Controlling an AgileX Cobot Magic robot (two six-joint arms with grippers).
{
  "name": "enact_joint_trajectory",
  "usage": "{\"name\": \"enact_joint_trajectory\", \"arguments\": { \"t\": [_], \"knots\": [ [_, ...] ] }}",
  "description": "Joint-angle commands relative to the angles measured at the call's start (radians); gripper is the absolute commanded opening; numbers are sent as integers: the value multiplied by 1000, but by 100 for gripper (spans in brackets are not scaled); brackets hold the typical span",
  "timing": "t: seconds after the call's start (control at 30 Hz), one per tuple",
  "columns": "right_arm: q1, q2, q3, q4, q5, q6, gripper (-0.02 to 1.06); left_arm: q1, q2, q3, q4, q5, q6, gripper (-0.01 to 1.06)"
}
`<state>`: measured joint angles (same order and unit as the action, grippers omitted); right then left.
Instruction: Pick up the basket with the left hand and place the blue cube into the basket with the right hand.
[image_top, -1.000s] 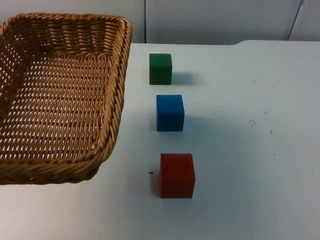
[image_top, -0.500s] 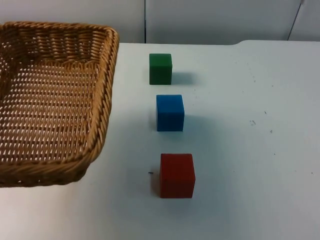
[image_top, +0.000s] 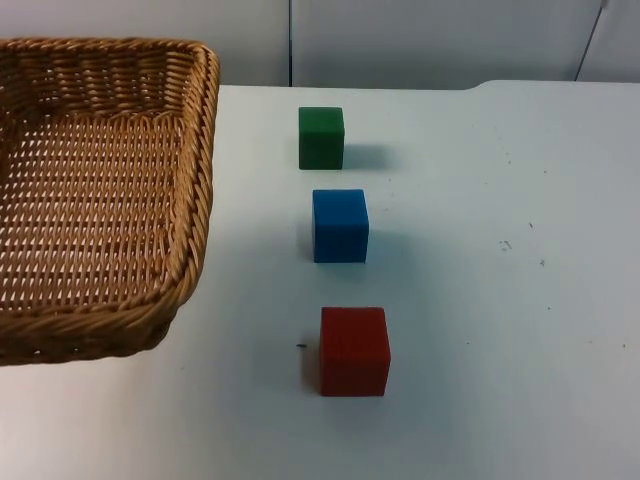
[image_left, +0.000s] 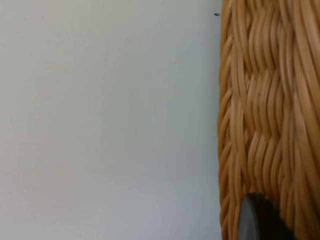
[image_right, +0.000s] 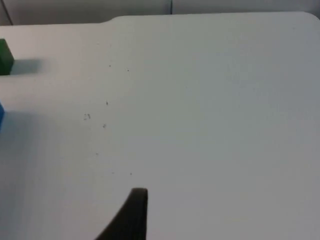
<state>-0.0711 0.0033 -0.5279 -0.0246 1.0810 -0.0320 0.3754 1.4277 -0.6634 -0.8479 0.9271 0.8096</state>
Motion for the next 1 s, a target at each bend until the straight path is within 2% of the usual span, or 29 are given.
{"name": "enact_joint_trajectory", "arguments": {
  "t": [0.0, 0.07, 0.1, 0.27, 0.3, 0.43, 0.47, 0.5, 0.6, 0.63, 0.73, 0.8, 0.87, 0.97],
  "knots": [
    [2, -3, -25, 39, -32, -30, 104, 3, -11, 2, -36, 21, 3, 0],
    [2, 37, -59, 93, -58, -64, 104, 3, -11, 2, -33, 21, 3, 0],
    [2, 37, -59, 93, -58, -64, 104, 3, -11, 2, -33, 21, 3, 0],
    [2, 243, -164, 268, -157, -164, 104, 3, -11, 2, -33, 21, 3, 0],
    [2, 243, -164, 268, -157, -164, 104, 3, -11, 2, -33, 21, 3, 0],
    [2, 483, -289, 448, -183, -313, 104, 3, -11, 2, -33, 21, 3, 0],
    [2, 483, -289, 448, -183, -313, 104, 3, -11, 2, -33, 21, 3, 0],
    [2, 545, -320, 496, -181, -380, 104, 3, -11, 2, -33, 21, 3, 0],
    [2, 711, -407, 624, -172, -494, 104, 3, -11, 2, -33, 21, 3, 0],
    [2, 711, -407, 624, -172, -494, 104, 3, -11, 2, -33, 21, 3, 0],
    [2, 885, -496, 720, -160, -571, 104, 3, -11, 2, -33, 21, 3, 0],
    [2, 910, -514, 732, -160, -593, 104, 3, -11, 2, -33, 21, 3, 0],
    [2, 1026, -581, 765, -153, -635, 104, 3, -11, 2, -33, 21, 3, 0],
    [36, 1121, -650, 768, -154, -663, 104, 3, -11, 2, -33, 21, 3, 0]
  ]
}}
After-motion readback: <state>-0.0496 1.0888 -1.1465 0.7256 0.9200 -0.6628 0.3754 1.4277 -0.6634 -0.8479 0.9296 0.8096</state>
